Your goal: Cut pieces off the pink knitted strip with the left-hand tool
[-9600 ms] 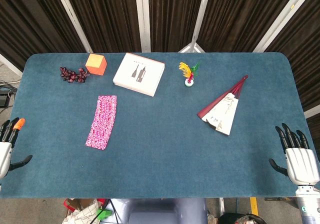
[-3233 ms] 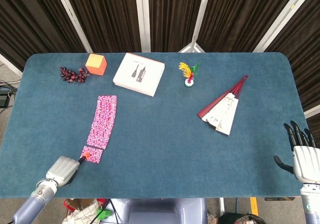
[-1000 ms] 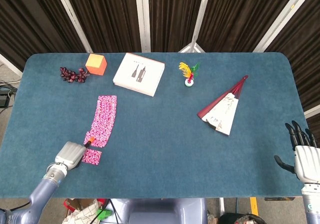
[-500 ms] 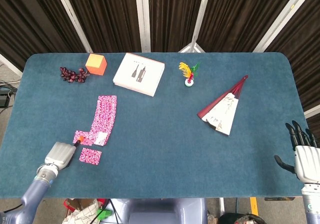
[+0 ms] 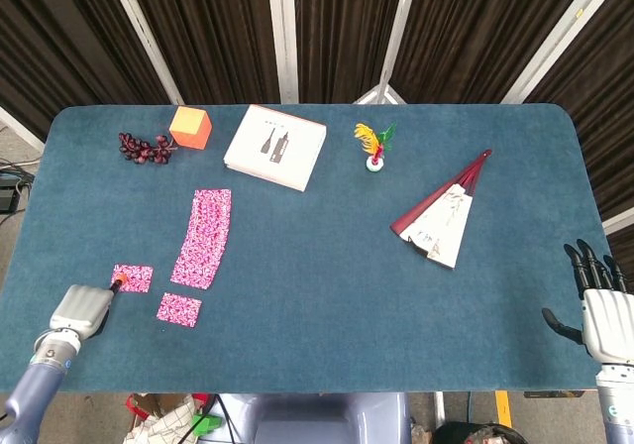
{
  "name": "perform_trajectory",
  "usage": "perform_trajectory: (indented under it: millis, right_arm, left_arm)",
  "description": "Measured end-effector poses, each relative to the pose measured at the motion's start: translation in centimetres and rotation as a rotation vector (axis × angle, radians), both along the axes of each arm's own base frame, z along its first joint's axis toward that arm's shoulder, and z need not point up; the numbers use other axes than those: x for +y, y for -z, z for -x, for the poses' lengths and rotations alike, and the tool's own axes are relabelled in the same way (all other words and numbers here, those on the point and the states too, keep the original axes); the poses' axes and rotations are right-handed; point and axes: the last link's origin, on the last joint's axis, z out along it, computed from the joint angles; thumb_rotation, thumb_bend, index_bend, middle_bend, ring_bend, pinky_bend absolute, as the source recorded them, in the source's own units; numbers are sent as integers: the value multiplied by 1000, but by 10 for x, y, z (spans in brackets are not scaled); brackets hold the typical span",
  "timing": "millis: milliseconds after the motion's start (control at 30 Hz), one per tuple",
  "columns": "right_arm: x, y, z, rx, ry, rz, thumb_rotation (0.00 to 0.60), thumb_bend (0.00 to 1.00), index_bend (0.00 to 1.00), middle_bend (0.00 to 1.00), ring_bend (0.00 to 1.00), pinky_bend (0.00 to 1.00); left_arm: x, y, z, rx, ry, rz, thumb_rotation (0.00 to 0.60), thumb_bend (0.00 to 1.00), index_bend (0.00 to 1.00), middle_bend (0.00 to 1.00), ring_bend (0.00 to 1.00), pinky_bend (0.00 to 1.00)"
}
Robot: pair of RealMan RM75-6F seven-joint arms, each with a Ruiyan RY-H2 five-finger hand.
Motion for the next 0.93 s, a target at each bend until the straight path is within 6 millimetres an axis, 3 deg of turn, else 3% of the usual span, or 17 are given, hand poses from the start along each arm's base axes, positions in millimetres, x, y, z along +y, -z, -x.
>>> perform_trajectory:
  millis: [100,167,233,400,567,733,933]
  right_arm:
    - [0,1,0,1,1,-4,600,236,64,40,184,90]
    - [-1,2,0,2,0,-5,600,236,65,40,184,89]
    - [-1,2,0,3,0,-6,600,235,65,40,184,90]
    - [-2,3,1,6,5,-9,600,235,65,40,184,90]
    - [-1,4,2,8,10,-17,600,235,65,40,184,90]
    - [-1,6,2,20,17,-42,600,235,64,40,184,90]
    - [-1,7,1,44,13,-60,600,236,65,40,184,89]
  left_arm:
    - [2,-3,-4,-36,17,-18,600,561,53,832,721,736]
    - [3,-4,-9,-66,42,-28,600,376,51,743,639,692]
    - [4,-6,-17,-106,83,-41,600,296,48,639,542,629]
    - [-2,-17,-34,-213,168,-105,600,259,47,357,309,423]
    - [-24,-46,-49,-388,246,-252,600,251,47,81,24,165]
    - [-54,-73,-37,-493,270,-409,600,248,47,27,0,110]
    - [-58,-76,-22,-429,252,-437,600,248,47,33,0,100]
